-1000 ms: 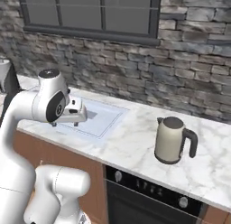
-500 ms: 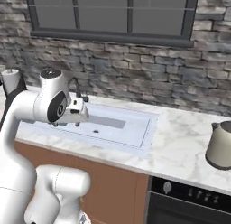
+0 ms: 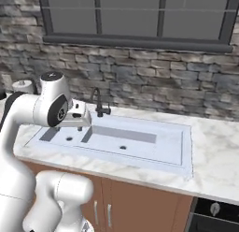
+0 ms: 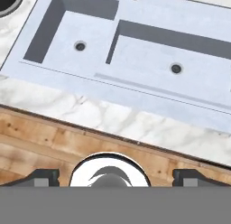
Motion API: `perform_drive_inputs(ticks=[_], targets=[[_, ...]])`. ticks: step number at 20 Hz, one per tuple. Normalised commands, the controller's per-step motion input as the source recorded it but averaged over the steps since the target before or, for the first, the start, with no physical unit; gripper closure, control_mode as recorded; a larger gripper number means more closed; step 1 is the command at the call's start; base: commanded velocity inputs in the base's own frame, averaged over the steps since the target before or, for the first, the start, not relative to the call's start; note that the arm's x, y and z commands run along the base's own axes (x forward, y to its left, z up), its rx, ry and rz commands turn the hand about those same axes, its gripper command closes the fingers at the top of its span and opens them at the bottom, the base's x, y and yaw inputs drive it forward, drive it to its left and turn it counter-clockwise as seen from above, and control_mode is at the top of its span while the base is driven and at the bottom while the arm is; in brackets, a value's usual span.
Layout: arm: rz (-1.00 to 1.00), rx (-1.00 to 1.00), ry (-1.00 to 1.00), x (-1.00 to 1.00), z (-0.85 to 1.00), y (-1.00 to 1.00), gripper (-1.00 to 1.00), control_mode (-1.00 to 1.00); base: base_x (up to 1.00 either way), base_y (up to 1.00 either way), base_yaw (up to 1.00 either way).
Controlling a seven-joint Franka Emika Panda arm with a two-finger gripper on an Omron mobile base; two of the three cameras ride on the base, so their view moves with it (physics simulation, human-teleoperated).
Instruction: Navigate to the sink.
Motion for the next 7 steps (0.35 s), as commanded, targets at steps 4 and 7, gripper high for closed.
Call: perform_drive_inputs(ticks=[4, 7], targets=[[0.0, 0.0, 0.0, 0.0, 0.0, 0.0, -1.0, 1.0, 0.56, 0.28, -0.14], [0.0, 0.0, 0.0, 0.0, 0.0, 0.0, -1.0, 1.0, 0.53, 0.24, -0.13]])
